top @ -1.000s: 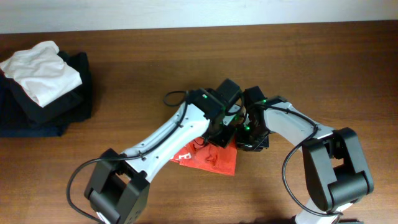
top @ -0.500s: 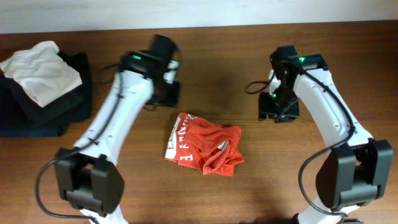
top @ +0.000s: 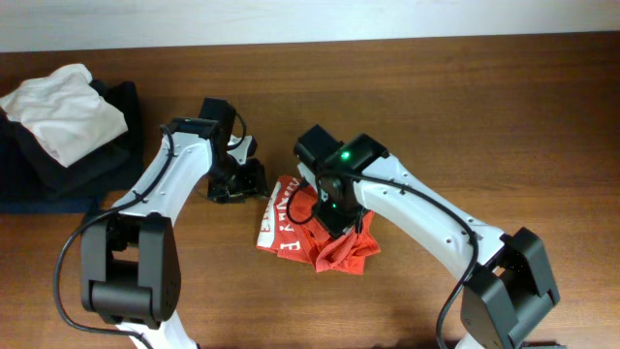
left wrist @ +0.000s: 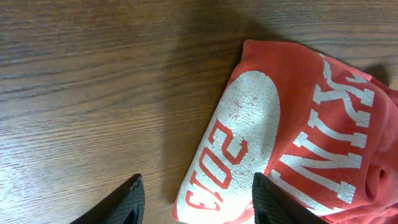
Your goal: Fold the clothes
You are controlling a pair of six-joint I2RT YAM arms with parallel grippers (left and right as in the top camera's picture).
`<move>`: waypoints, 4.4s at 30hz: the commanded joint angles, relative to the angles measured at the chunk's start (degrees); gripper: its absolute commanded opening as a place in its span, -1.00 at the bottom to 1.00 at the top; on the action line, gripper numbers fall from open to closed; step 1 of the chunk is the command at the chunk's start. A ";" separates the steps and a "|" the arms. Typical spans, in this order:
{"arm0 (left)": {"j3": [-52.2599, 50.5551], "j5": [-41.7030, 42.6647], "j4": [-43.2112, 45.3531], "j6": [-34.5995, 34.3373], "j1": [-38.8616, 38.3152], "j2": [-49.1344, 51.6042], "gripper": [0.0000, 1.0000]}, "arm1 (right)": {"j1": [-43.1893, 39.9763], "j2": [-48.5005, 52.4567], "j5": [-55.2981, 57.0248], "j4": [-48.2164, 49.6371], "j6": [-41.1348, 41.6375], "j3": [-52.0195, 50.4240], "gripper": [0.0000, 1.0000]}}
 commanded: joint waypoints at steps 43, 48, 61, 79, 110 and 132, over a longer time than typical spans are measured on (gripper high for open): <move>-0.42 -0.26 1.66 0.35 0.00 0.48 0.21 | -4.57 -7.06 -19.43 18.45 37.73 -18.08 -0.03; -0.42 -0.26 1.66 0.35 0.00 0.48 0.22 | -4.76 -5.99 -17.97 18.93 37.68 -18.08 -0.92; -0.42 -0.28 1.42 0.35 0.00 0.48 0.21 | -29.49 -7.08 -15.65 13.60 23.17 -15.04 -0.23; -0.42 -0.24 1.40 0.35 -1.46 0.48 0.22 | -23.28 -4.48 -31.19 14.38 18.67 -14.95 -0.92; -9.73 -3.48 18.38 0.31 -10.62 0.61 0.22 | 6.45 -12.07 -17.00 18.38 34.53 -28.61 0.22; -9.73 -3.48 17.51 0.31 -10.62 0.61 0.22 | 8.50 -16.68 -4.11 13.86 47.45 -28.94 0.03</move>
